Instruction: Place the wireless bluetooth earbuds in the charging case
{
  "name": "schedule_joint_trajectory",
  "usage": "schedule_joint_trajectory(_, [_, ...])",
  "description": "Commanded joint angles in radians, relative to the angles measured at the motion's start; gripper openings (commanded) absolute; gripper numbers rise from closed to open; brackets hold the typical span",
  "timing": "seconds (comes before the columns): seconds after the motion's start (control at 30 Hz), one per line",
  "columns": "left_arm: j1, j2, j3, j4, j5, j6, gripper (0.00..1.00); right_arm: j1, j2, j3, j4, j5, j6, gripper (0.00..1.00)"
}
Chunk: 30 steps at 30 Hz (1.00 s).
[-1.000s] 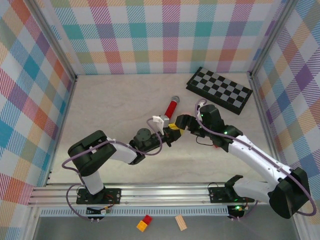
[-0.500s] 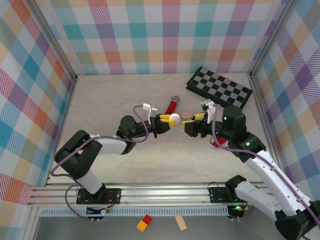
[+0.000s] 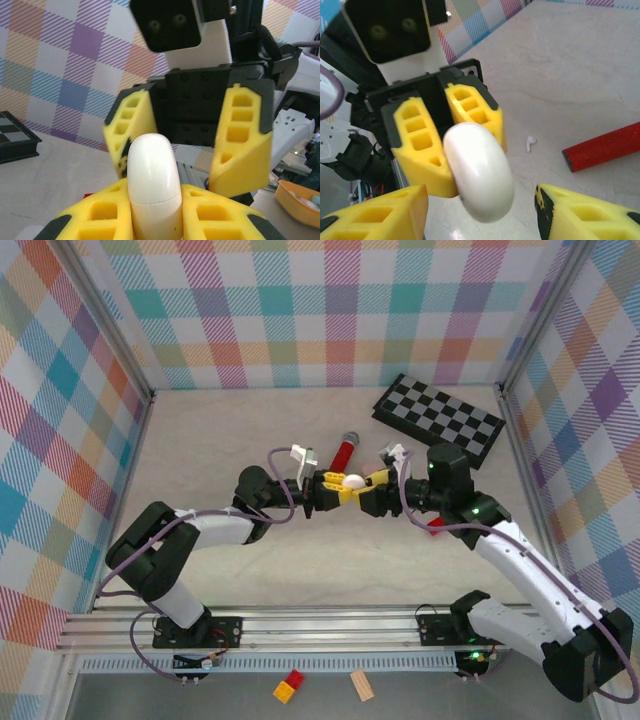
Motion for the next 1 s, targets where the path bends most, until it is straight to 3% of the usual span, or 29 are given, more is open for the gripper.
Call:
schedule_joint_trajectory(0.0, [0.004, -0.035, 0.009, 0.038, 0.045, 0.073, 0.04, 0.001, 0.01, 0.042, 0.051, -0.025, -0.043, 0.59])
schedule_joint_trajectory(0.37, [0.002, -0.085, -0.082, 0.037, 0.054, 0.37, 0.04, -0.001, 0.037, 0.048, 0.105, 0.111, 0.025, 0.56])
schedule_joint_trajectory(0.7, [0.002, -0.034, -0.05, 0.037, 0.084, 0.36, 0.0, -0.003, 0.045, 0.051, 0.141, 0.13, 0.076, 0.57])
schedule_joint_trajectory(0.97, [0.004, -0.048, -0.089, 0.034, 0.012, 0.404, 0.01, -0.003, 0.02, 0.05, 0.145, 0.076, 0.08, 0.6])
